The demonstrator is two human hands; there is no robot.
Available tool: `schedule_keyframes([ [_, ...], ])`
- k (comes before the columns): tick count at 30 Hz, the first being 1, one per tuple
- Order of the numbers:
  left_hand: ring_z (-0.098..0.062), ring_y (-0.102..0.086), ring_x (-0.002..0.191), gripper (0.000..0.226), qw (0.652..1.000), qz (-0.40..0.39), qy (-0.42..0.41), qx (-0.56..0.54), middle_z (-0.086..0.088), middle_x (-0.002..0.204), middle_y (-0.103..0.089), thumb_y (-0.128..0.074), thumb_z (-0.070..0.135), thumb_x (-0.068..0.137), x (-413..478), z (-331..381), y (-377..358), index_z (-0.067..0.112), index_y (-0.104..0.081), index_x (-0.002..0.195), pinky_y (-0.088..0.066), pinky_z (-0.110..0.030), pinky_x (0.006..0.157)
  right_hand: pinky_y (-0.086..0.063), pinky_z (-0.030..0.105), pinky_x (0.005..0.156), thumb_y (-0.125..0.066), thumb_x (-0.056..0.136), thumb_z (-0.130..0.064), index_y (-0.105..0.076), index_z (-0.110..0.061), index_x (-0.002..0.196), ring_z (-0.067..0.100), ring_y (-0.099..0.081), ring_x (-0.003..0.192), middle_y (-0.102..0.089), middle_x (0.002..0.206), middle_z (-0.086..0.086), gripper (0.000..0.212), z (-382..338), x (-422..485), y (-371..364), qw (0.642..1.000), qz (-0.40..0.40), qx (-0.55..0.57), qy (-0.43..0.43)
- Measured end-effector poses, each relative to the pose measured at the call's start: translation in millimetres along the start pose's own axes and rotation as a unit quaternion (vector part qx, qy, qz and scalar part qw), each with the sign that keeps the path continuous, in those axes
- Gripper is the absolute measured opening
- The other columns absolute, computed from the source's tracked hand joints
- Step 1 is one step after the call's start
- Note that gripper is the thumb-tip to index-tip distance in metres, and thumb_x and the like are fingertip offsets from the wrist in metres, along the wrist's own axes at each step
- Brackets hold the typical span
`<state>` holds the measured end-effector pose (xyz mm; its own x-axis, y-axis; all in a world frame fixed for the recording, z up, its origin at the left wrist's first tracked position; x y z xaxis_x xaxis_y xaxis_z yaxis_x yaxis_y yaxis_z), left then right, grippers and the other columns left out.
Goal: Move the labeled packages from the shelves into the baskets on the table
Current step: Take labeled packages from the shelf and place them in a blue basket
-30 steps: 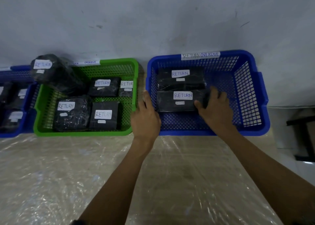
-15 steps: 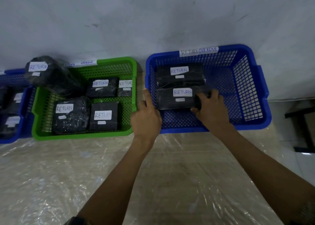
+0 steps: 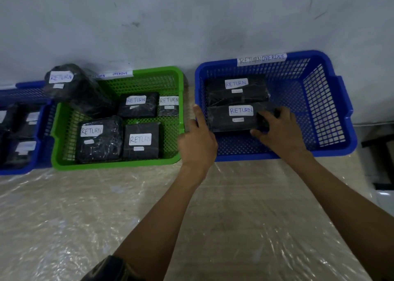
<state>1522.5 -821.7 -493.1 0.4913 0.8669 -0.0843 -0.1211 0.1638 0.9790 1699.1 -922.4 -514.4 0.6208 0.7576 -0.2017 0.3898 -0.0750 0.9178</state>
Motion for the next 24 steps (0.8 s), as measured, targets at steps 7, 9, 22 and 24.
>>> schedule_keyframes([
  [7, -0.027, -0.054, 0.046, 0.072, 0.999, 0.038, -0.016, 0.025, -0.015, 0.098, -0.065, -0.060, 0.026, 0.081, 2, -2, -3, -0.002, -0.034, 0.142, -0.031, -0.027, 0.046, -0.042, 0.058, 0.096, -0.066, 0.080, -0.048, -0.041, -0.018, 0.140, 0.039, -0.031, 0.128, -0.028, 0.142, 0.020, 0.071, -2, 0, -3, 0.999, 0.030, 0.000, 0.022],
  [9, -0.028, -0.056, 0.048, 0.071, 0.998, 0.048, -0.023, 0.016, -0.015, 0.098, -0.065, -0.059, 0.026, 0.082, 2, -2, -4, -0.002, -0.034, 0.143, -0.032, -0.028, 0.046, -0.042, 0.057, 0.097, -0.066, 0.081, -0.046, -0.043, -0.016, 0.138, 0.040, -0.033, 0.128, -0.030, 0.142, 0.020, 0.068, -2, 1, -2, 0.999, 0.039, 0.004, 0.031],
  [22, -0.035, -0.054, 0.102, 0.066, 0.986, 0.119, -0.049, -0.104, -0.022, 0.121, -0.049, -0.064, 0.027, 0.084, 0, -6, 3, 0.003, -0.037, 0.140, -0.053, -0.041, 0.062, -0.043, 0.046, 0.086, -0.057, 0.087, -0.033, -0.060, -0.010, 0.107, 0.031, -0.057, 0.101, -0.057, 0.113, 0.013, 0.031, -7, -16, 17, 0.967, 0.196, 0.023, 0.163],
  [24, -0.036, -0.051, 0.102, 0.062, 0.982, 0.122, -0.054, -0.134, -0.022, 0.119, -0.049, -0.062, 0.027, 0.084, -3, -9, 10, 0.002, -0.041, 0.136, -0.051, -0.043, 0.067, -0.043, 0.045, 0.084, -0.064, 0.085, -0.026, -0.060, -0.010, 0.106, 0.031, -0.058, 0.097, -0.058, 0.110, 0.012, 0.027, -11, -25, 23, 0.966, 0.187, 0.027, 0.175],
])
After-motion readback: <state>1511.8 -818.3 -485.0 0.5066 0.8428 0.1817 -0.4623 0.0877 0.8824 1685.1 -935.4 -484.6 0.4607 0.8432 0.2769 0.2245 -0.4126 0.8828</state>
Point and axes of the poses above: each hand's wrist, its own x-axis towards the middle knuckle, its own y-axis out of the back of the hand, z = x × y, the point moved 1 cm from there along x, towards the middle knuckle
